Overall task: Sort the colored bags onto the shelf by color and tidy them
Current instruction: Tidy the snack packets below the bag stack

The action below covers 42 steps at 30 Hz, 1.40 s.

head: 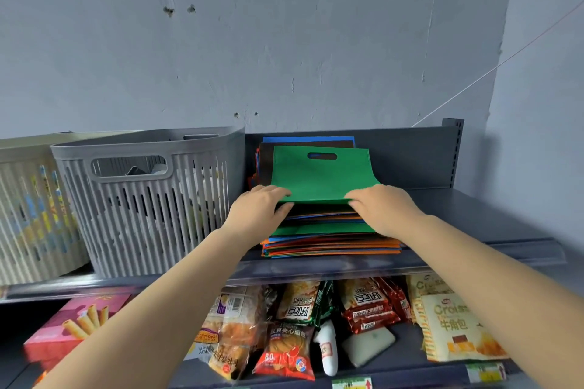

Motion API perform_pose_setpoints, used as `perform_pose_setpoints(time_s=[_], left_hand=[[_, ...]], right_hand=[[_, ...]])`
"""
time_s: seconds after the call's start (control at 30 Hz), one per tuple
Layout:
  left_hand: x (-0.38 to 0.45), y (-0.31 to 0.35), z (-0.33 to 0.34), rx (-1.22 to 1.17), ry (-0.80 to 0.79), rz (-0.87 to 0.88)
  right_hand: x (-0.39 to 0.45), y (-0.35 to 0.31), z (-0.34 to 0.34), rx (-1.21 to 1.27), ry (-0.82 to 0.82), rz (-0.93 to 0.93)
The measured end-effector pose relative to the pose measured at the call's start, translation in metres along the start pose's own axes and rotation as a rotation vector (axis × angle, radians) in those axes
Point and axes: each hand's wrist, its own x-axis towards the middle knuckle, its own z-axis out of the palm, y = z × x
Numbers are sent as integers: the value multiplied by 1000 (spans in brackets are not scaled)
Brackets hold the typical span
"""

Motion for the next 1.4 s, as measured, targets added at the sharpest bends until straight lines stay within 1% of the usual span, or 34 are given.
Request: perform_pose_setpoints(time_s=[0.07, 0.13, 0.2, 0.27, 0.33, 0.43, 0.57, 0.63, 0.73, 0.8, 0.83, 0.93, 1.0, 1.13, 1.2, 1.27, 1.3, 1.33, 1.4], left_hand=[[1, 1, -3, -38, 50, -28], [3, 3, -5, -73, 60, -78], [5, 5, -4, -60, 3, -128], [6, 8, 1, 3, -89, -145], [6, 9, 5, 49, -173, -117], [4, 7, 6, 23, -228, -74], [-3, 1, -2, -30, -236, -4], [-7, -2, -6, -42, -256, 38], [-10, -5, -7, -56, -242, 59], [-12, -6, -9, -142, -162, 3], [-12, -6, -11, -177, -97, -39], [-11, -5, -16, -136, 144, -192], [-10, -3, -18, -147, 201, -322], [-3, 0, -19, -340, 146, -530], [1, 0, -20, -586, 118, -638], [3, 0, -21, -867, 67, -761], [3, 0, -21, -948, 35, -805], [3, 0, -20, -991, 9, -835], [5, 2, -18, -1019, 7, -869]], right_hand=[[0, 10, 1, -14, 59, 76], [0, 22, 5, 34, 109, 167], [-2, 32, 8, 105, 147, 238], [-3, 39, 11, 151, 171, 275], [-4, 42, 12, 171, 174, 270], [-8, 40, 8, 208, 167, 214], [-19, 35, 0, 246, 15, 106], [-22, 36, 2, 310, -12, 118], [-21, 48, 10, 375, 66, 232], [-20, 58, 14, 385, 98, 335], [-20, 63, 15, 389, 100, 381], [-22, 73, 17, 370, 63, 471], [-23, 74, 17, 404, 50, 506], [-24, 77, 17, 582, 67, 618], [-26, 79, 17, 724, 87, 702], [-29, 79, 16, 929, 132, 764], [-29, 80, 15, 1045, 157, 792], [-30, 80, 14, 1144, 169, 818], [-31, 79, 11, 1258, 159, 856]])
